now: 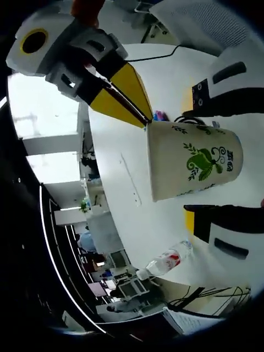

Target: Arrange the tabletop items into an orderly group along one side of the table until the central work area is clear of visible clutter.

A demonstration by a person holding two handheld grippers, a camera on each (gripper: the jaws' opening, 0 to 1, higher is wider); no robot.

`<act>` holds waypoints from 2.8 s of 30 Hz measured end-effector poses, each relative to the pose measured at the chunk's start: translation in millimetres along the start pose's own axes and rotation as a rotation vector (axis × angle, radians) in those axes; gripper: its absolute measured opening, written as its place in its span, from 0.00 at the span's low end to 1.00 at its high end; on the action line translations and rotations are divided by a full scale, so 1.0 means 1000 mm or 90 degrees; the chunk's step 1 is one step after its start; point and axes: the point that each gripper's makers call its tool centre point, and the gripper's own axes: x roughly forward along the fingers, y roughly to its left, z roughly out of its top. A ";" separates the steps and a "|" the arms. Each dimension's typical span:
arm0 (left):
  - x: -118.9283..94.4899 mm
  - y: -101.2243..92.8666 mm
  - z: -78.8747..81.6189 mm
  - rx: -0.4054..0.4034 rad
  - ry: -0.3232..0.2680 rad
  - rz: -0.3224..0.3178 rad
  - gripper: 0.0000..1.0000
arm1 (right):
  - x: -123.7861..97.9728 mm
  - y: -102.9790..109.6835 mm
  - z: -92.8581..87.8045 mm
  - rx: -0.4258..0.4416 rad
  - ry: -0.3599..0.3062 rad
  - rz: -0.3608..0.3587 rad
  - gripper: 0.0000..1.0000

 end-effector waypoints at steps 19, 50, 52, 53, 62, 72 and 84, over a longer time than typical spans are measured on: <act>0.014 -0.004 0.013 -0.012 -0.016 0.000 0.51 | -0.009 0.004 0.014 -0.030 -0.023 0.022 0.00; 0.011 0.012 0.037 -0.048 -0.112 0.026 0.48 | -0.028 -0.019 -0.003 0.133 -0.065 -0.034 0.24; 0.012 0.009 0.040 -0.047 -0.121 0.016 0.48 | -0.027 -0.019 -0.003 0.144 -0.069 -0.031 0.23; 0.013 0.008 0.041 -0.044 -0.124 0.011 0.48 | -0.026 -0.019 -0.003 0.150 -0.069 -0.030 0.23; 0.016 0.004 0.047 -0.043 -0.138 -0.002 0.48 | -0.024 -0.025 0.001 0.167 -0.080 -0.029 0.23; 0.017 0.009 0.046 -0.045 -0.135 -0.001 0.48 | -0.020 -0.027 0.003 0.169 -0.091 -0.030 0.22; 0.016 0.028 0.045 -0.057 -0.134 0.016 0.48 | -0.021 -0.034 -0.007 0.214 -0.097 -0.056 0.38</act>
